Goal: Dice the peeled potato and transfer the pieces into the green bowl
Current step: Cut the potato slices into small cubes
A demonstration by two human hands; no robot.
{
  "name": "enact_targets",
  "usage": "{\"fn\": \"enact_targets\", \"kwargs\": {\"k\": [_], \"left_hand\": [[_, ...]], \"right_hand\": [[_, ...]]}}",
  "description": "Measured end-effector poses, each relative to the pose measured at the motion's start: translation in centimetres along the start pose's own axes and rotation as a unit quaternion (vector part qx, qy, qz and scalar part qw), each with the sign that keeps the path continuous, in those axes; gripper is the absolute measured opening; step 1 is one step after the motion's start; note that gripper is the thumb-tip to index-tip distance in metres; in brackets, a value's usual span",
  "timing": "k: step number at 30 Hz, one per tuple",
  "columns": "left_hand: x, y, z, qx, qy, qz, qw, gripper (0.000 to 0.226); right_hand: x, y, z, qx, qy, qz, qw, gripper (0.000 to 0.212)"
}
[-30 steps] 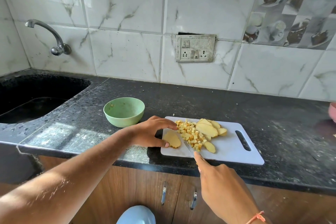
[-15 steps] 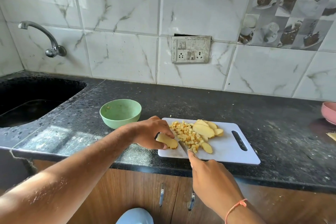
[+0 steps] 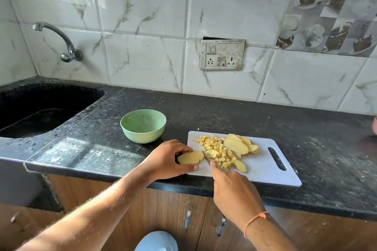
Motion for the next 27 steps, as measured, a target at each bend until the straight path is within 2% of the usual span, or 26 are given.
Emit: {"fn": "enact_targets", "kwargs": {"k": [3,8,17,27], "left_hand": [[0.4,-0.8,-0.1,0.002,-0.019,-0.031,0.999,0.065],[0.0,-0.5,0.1,0.012,0.021,-0.047,0.999,0.056],[-0.1,0.1,0.1,0.032,0.031,-0.046,0.998,0.055],[1.1,-1.6,-0.1,-0.005,-0.061,-0.091,0.994,0.047]], "right_hand": [[-0.2,-0.1,-0.2,-0.001,0.003,-0.006,1.0,0.062],[-0.4,-0.5,-0.3,0.005,0.006,-0.014,1.0,0.062],[-0.7,-0.6,-0.2,0.011,0.013,-0.01,1.0,0.062],[-0.6,0.0,-0.3,0.01,0.018,0.007,1.0,0.06]]}}
Point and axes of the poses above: each hand's wrist, its own z-axis towards the middle knuckle, its own x-axis out of the back of the hand, y = z × x, the point moved 2 cm from there along z, towards the middle knuckle, and after that the axes turned 3 degrees about -z, right-handed, at the moved point
